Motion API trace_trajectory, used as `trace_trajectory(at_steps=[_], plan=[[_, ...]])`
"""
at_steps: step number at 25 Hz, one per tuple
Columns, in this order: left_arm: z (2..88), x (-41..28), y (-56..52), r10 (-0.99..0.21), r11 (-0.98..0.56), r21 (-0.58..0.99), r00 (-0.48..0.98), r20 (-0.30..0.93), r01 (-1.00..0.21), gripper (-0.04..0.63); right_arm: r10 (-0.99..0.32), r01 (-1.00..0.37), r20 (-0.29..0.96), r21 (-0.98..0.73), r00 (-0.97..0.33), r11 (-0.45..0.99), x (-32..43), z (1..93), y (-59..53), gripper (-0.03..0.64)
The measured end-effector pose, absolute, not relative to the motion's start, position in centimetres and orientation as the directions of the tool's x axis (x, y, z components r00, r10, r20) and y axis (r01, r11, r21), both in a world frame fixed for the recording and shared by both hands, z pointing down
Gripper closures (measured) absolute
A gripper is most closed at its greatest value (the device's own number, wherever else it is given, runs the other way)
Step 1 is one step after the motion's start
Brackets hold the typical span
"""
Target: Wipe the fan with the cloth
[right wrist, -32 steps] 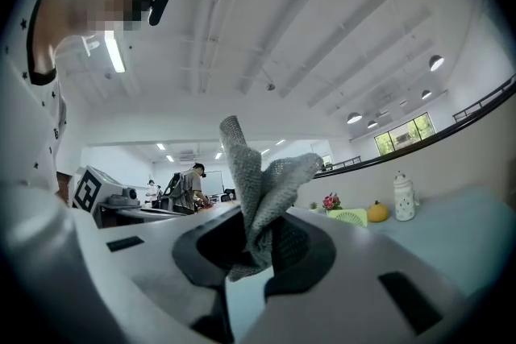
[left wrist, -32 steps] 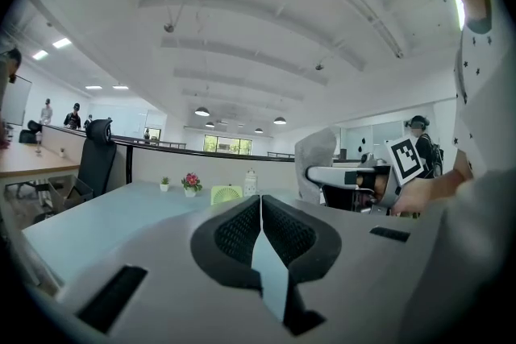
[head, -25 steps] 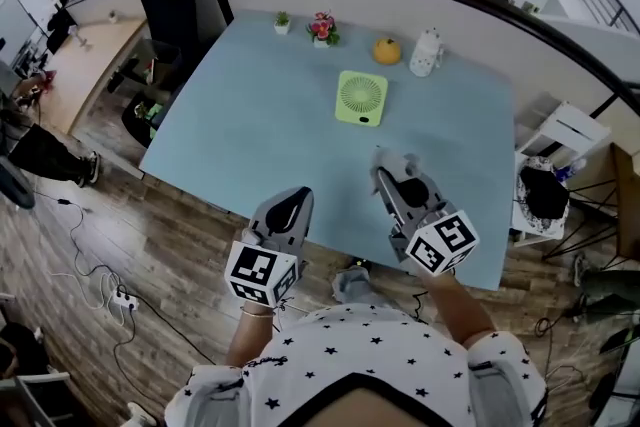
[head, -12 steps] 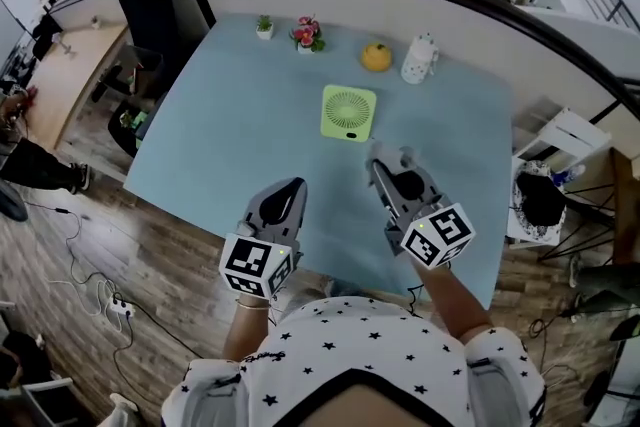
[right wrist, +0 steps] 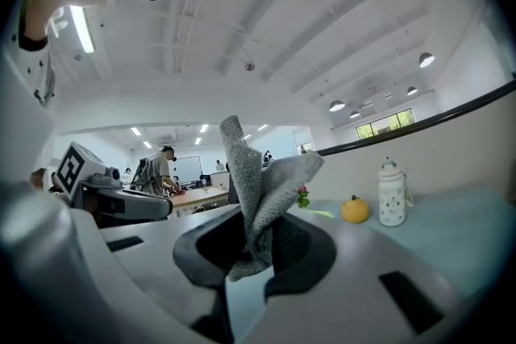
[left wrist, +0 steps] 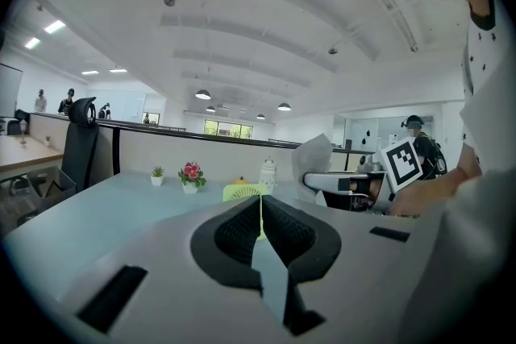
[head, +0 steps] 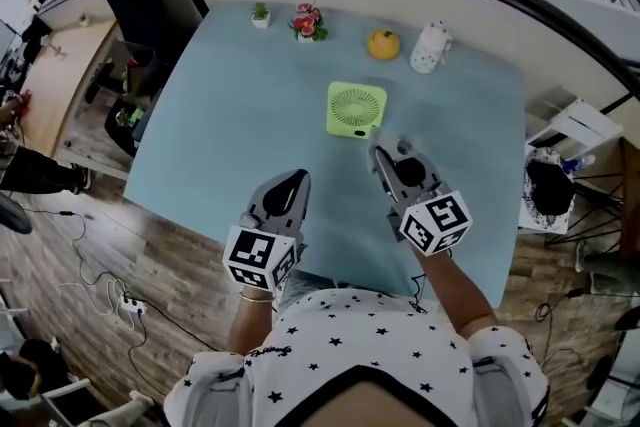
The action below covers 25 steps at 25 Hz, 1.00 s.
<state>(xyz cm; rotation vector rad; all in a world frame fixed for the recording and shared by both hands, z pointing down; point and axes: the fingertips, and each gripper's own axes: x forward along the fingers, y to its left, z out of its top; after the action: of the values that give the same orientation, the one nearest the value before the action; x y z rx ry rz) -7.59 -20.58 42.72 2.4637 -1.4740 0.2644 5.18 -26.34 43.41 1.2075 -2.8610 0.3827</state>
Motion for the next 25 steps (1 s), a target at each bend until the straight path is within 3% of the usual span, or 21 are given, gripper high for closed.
trace_trajectory(at_steps=[25], plan=[[45.4, -19.1, -29.2, -0.783, -0.491, 0.187, 0.525, 0.333, -0.851, 0.565, -0.802, -0.861, 0.351, -0.023, -0.483, 0.508, -4.7, 52.0, -38.0, 0.569]])
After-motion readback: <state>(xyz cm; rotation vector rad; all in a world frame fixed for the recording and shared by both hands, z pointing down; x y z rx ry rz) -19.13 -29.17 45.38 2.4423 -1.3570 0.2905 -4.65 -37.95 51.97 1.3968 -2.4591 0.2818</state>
